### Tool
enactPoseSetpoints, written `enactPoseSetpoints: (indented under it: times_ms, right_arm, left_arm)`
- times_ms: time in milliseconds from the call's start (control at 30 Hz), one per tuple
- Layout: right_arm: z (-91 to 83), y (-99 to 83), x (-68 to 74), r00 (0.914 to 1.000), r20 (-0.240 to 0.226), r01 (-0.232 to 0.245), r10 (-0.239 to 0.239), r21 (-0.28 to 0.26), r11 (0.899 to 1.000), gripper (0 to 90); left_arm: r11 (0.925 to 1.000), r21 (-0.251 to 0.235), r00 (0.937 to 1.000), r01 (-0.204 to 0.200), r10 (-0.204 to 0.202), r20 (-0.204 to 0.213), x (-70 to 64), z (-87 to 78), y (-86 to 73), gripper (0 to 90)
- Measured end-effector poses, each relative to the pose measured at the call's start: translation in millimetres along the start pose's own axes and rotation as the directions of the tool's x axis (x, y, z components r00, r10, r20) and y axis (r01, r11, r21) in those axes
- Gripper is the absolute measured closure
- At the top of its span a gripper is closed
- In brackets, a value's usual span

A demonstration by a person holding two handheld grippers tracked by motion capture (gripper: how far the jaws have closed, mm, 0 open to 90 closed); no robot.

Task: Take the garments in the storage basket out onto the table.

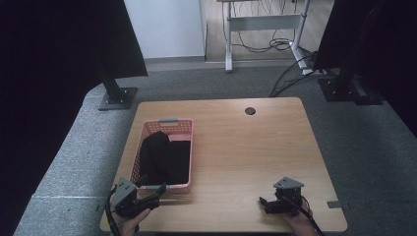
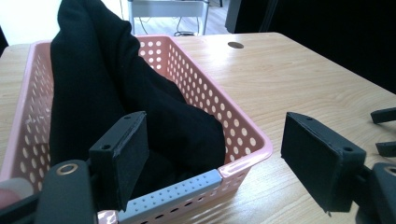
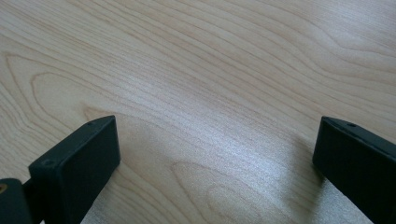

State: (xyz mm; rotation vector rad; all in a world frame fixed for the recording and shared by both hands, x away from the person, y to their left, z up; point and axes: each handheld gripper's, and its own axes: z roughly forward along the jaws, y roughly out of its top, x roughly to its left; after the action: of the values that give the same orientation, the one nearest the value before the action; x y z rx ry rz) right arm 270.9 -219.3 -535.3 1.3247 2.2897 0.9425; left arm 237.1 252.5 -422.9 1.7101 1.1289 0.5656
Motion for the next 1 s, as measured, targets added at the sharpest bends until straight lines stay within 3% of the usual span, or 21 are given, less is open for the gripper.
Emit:
enactPoseSetpoints:
  times_ms: [733, 1000]
  right_arm:
    - [0.0, 0.0, 0.0, 1.0, 0.0, 0.0, 0.0, 0.0, 1.0, 0.2]
    - [0.1, 0.1, 0.4, 1.0, 0.003, -0.004, 0.004, 0.0, 1.0, 0.2]
  left_arm:
    - [0.9998, -0.006, 0.9995, 0.02, -0.02, -0.024, 9.1, 10.7, 6.3, 23.2]
    - [0.9999, -0.006, 0.9989, 0.009, -0.01, -0.046, 9.4, 16.8, 10.7, 23.0]
